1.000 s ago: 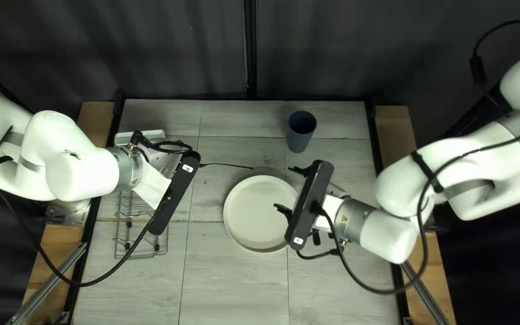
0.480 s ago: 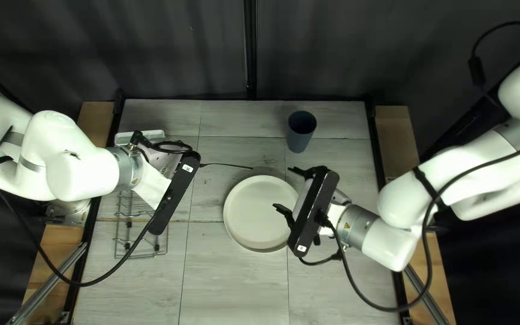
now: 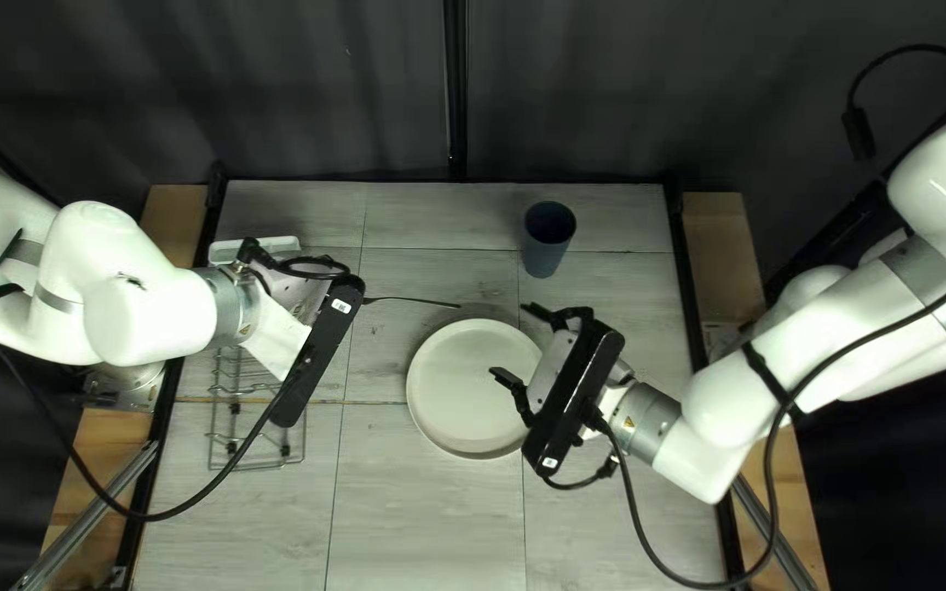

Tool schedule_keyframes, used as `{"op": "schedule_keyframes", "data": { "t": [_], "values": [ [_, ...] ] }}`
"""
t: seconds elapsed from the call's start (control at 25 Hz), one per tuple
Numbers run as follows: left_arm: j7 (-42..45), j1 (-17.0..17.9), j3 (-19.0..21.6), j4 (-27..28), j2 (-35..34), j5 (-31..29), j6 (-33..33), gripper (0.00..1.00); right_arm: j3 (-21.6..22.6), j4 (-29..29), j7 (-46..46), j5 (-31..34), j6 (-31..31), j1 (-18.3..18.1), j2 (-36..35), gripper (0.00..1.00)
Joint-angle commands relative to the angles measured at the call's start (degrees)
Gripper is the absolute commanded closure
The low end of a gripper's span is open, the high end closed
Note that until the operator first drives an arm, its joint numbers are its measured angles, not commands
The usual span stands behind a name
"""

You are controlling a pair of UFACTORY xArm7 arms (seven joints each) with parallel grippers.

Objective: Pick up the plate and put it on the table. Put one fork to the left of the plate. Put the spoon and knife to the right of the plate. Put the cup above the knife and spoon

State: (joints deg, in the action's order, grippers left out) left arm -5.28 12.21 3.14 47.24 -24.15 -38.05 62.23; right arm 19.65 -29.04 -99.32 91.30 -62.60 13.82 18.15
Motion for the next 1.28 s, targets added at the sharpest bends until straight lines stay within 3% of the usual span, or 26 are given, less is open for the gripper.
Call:
{"op": "schedule_keyframes", "data": {
  "t": [0.04,0.52,0.56,0.6,0.64,0.72,0.8,1.28],
  "values": [
    [0.0,0.0,0.0,0.0,0.0,0.0,0.0,1.0,-1.78,-1.47,-3.7,8.19,0.64,-2.41,-3.15,0.0],
    [0.0,0.0,0.0,0.0,0.0,0.0,0.0,1.0,-4.57,-3.89,-7.67,18.72,2.63,-5.27,-6.45,0.01],
    [0.0,0.0,0.0,0.0,0.0,0.0,0.0,1.0,-4.57,-3.89,-7.67,18.72,2.63,-5.27,-6.45,0.19],
    [0.0,0.0,0.0,0.0,0.0,0.0,0.0,1.0,-4.57,-3.89,-7.67,18.72,2.63,-5.27,-6.45,0.68],
    [0.0,0.0,0.0,0.0,0.0,0.0,0.0,1.0,-4.57,-3.89,-7.67,18.72,2.63,-5.27,-6.45,0.9],
    [0.0,0.0,0.0,0.0,0.0,0.0,0.0,1.0,-4.57,-3.89,-7.67,18.72,2.63,-5.27,-6.45,0.89],
    [0.0,0.0,0.0,0.0,0.0,0.0,0.0,1.0,-4.57,-3.89,-7.67,18.72,2.63,-5.27,-6.45,1.0],
    [0.0,0.0,0.0,0.0,0.0,0.0,0.0,1.0,-4.57,-3.89,-7.67,18.72,2.63,-5.27,-6.45,1.0]
  ]
}}
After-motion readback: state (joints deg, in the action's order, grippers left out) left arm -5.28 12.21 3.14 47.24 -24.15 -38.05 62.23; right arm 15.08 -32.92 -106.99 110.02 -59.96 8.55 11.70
